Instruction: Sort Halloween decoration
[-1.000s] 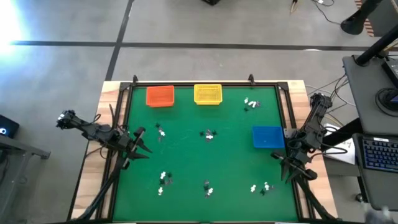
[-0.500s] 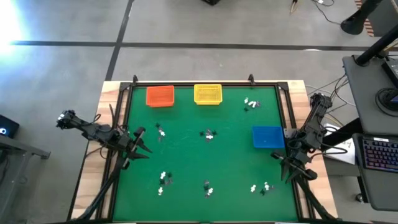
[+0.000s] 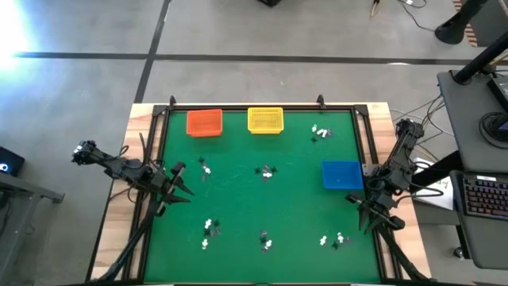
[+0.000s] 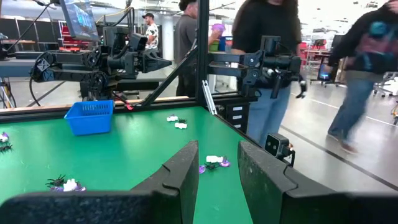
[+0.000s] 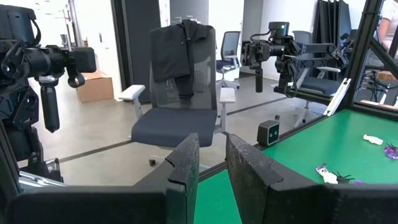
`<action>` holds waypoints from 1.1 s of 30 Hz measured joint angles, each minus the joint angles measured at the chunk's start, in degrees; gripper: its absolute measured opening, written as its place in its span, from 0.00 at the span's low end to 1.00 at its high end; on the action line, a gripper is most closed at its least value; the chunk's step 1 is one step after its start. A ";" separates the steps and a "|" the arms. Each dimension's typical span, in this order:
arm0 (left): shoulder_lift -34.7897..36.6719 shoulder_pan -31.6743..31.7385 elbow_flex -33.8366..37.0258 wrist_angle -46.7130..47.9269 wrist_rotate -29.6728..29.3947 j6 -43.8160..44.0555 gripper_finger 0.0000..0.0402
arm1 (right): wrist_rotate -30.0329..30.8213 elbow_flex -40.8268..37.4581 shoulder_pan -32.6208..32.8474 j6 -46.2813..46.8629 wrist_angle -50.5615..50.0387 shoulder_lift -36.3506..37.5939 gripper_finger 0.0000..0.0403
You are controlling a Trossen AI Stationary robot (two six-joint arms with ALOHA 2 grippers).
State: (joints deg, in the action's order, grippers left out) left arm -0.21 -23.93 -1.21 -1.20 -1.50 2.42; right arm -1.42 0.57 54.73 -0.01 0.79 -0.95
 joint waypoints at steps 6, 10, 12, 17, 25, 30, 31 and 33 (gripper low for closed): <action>0.00 0.01 0.00 0.01 -0.02 0.02 0.23 | 0.01 -0.01 -0.01 0.00 -0.01 0.02 0.18; 0.01 0.00 0.00 0.00 -0.01 0.02 0.23 | 0.01 -0.01 0.00 0.00 0.01 0.01 0.18; 0.01 -0.01 0.00 0.00 -0.02 0.01 0.23 | 0.01 -0.01 0.01 0.00 0.10 0.02 0.18; 0.00 -0.01 0.00 0.01 -0.02 0.00 0.23 | 3.88 -0.04 -0.01 2.55 1.82 0.02 0.18; 0.02 0.01 0.00 -0.02 -0.01 0.01 0.23 | 9.65 -0.04 -0.03 4.50 3.91 -0.02 0.18; 0.02 0.00 0.00 -0.02 -0.01 0.01 0.23 | 15.29 -0.04 -0.03 7.71 12.20 0.00 0.18; 0.02 -0.01 0.00 -0.02 -0.01 0.01 0.23 | 16.16 -0.04 -0.03 8.28 13.99 -0.02 0.18; 0.02 -0.01 0.00 -0.04 0.00 0.02 0.23 | 16.94 -0.04 -0.04 9.45 16.91 0.02 0.18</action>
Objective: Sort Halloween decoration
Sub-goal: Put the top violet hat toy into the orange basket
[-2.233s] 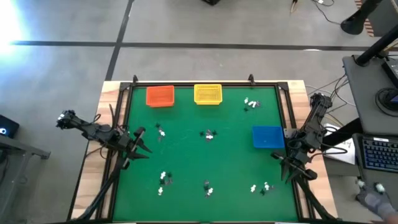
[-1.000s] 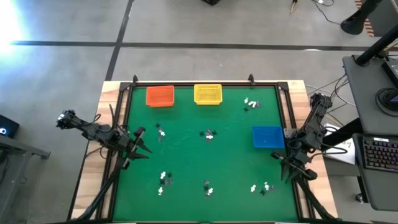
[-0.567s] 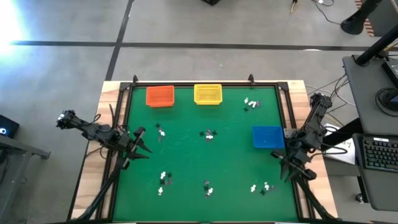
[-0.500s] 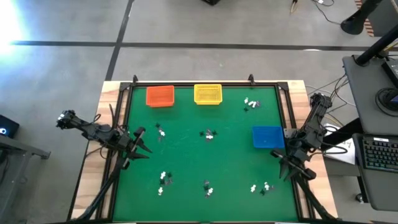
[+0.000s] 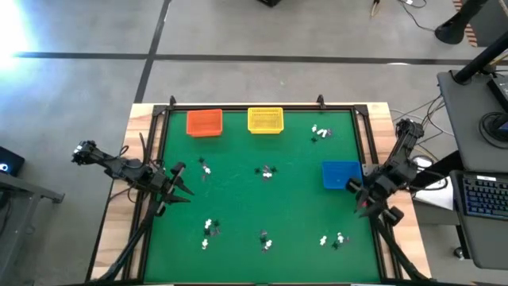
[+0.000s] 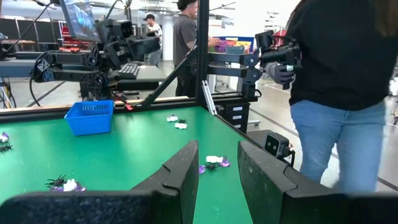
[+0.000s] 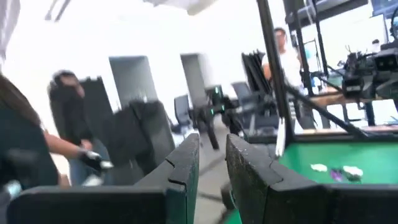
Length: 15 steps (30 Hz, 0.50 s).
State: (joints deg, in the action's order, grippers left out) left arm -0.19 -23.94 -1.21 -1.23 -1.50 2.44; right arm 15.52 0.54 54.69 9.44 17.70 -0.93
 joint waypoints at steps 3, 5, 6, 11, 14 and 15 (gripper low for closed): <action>0.00 0.02 0.00 0.00 -0.02 -0.02 0.23 | -0.32 0.00 0.00 1.03 4.87 0.00 0.18; 0.00 0.00 0.00 0.00 -0.02 -0.01 0.23 | -0.07 0.00 0.00 0.48 7.42 0.00 0.18; 0.00 0.00 0.00 0.00 0.00 -0.01 0.23 | 0.58 0.00 0.00 0.59 8.59 0.00 0.18; 0.00 0.02 0.00 0.00 -0.01 0.00 0.23 | 5.63 0.00 0.00 1.22 11.97 0.02 0.18; 0.00 0.00 0.00 0.00 -0.01 0.00 0.23 | 6.00 0.00 0.00 1.17 13.65 0.01 0.18; -0.02 0.00 0.00 0.00 -0.02 0.00 0.23 | 7.34 0.00 0.00 1.13 14.15 0.02 0.18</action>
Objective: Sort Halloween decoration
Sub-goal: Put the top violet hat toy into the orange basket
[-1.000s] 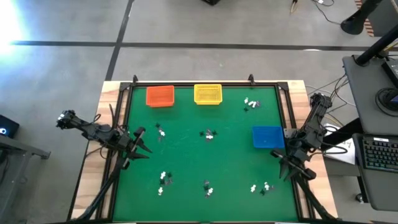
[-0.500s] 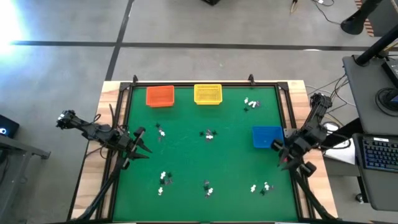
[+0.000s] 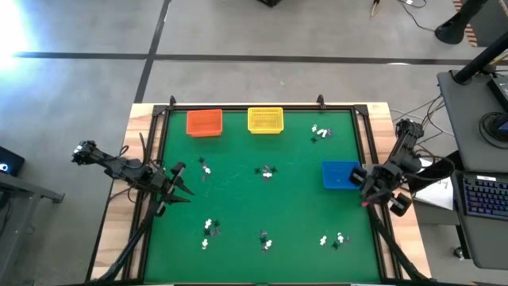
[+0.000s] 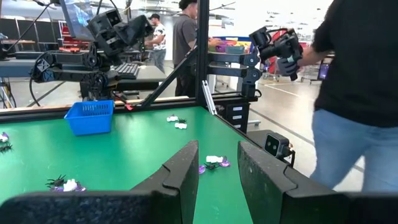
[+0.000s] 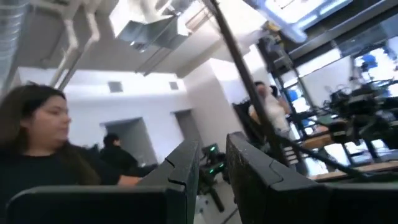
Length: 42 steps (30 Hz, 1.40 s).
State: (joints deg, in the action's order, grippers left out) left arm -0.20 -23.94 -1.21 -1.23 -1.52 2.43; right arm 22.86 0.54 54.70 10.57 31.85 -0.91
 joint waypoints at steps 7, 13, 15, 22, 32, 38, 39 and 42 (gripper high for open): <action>0.02 0.00 0.00 0.00 0.00 -0.02 0.23 | 17.78 0.00 0.00 3.39 3.67 0.00 0.18; 0.00 0.01 0.00 0.00 -2.04 -11.26 0.23 | 19.87 0.00 0.00 3.40 7.63 0.00 0.18; 0.02 0.02 0.00 0.00 -2.32 -19.29 0.23 | 20.70 0.00 0.00 3.40 9.12 0.00 0.18; 0.01 0.02 0.00 -0.07 -2.55 -28.35 0.23 | 25.76 0.00 0.00 3.42 10.50 0.00 0.18; -0.59 0.07 0.00 -0.52 -5.07 12.52 0.23 | 28.68 0.00 0.00 6.41 10.48 -0.33 0.18; -0.81 0.07 -0.02 -2.29 -5.51 37.14 0.23 | 29.81 0.00 0.00 5.95 10.45 -0.39 0.18; -0.83 0.07 -0.02 -2.51 -5.51 37.38 0.23 | 29.87 0.00 0.00 5.97 10.47 -0.39 0.18; -0.94 0.07 -0.02 -3.21 -6.47 35.65 0.23 | 29.87 0.00 0.00 5.97 10.45 -0.39 0.18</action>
State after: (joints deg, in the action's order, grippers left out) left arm -1.15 -23.88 -1.23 -4.44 -7.99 38.08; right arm 52.73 0.54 54.70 16.53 42.30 -1.30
